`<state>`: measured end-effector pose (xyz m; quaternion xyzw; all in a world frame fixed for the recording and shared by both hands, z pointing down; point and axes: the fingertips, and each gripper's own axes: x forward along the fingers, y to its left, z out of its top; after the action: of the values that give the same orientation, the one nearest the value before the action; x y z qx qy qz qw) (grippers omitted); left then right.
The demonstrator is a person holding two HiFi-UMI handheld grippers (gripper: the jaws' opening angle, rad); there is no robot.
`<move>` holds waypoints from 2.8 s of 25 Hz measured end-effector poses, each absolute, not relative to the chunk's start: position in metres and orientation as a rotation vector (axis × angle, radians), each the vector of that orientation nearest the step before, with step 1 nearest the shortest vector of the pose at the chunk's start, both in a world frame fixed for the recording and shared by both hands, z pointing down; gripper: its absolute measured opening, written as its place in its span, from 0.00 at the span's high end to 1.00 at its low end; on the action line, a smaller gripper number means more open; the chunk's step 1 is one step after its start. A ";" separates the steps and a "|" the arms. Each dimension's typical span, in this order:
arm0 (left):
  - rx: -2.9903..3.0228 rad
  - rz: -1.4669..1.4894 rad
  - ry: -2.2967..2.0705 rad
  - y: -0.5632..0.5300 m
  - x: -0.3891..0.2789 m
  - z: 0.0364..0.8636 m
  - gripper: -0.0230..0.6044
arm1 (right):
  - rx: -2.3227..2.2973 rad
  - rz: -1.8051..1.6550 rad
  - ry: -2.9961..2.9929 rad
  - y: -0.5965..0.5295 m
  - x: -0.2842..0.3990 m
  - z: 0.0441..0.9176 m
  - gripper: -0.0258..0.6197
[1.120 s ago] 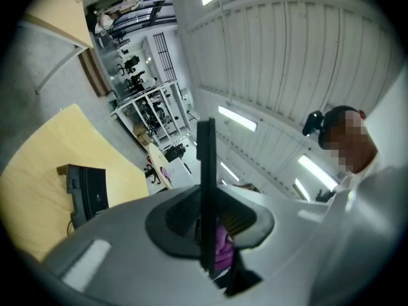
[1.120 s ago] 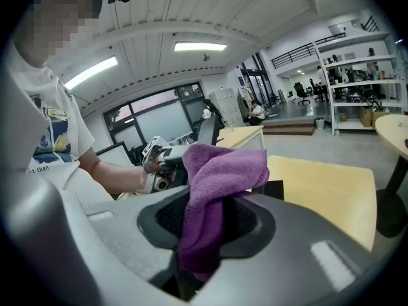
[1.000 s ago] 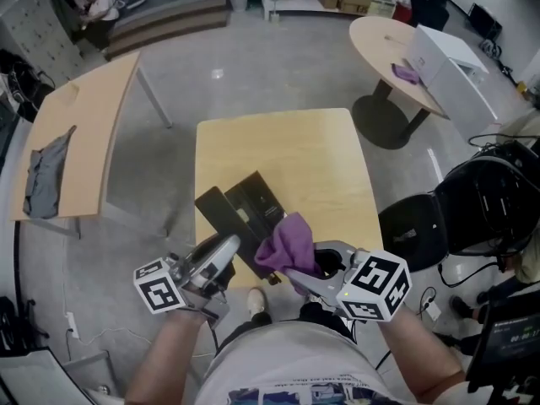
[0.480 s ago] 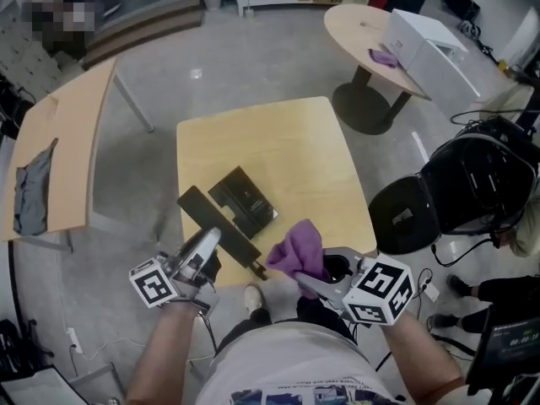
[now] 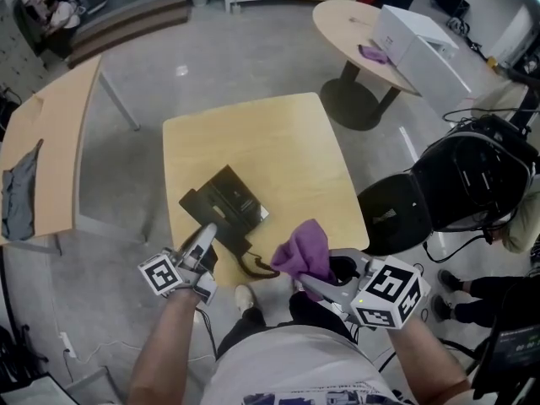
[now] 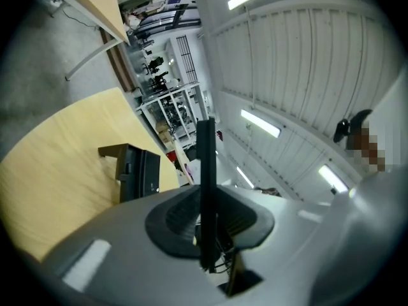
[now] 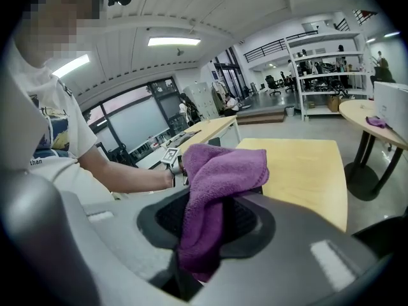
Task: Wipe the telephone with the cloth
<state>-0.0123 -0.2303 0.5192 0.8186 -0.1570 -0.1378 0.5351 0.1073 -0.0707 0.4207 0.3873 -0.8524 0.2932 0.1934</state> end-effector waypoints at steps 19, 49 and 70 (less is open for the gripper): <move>1.940 -0.155 -0.416 -0.254 0.009 0.614 0.83 | 1.023 0.860 -2.295 -0.064 0.107 0.421 0.78; 1.895 -0.157 -0.457 -0.266 0.018 0.629 0.82 | 0.927 0.883 -2.321 -0.081 0.086 0.425 0.78; 1.941 0.003 -0.626 -0.266 -0.001 0.633 0.67 | 0.946 0.861 -2.356 -0.075 0.083 0.424 0.78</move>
<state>-0.0010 -0.2663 0.6331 0.8108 -0.2614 0.0013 0.5236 0.0830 -0.0750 0.4242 0.3435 -0.8556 0.3128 0.2283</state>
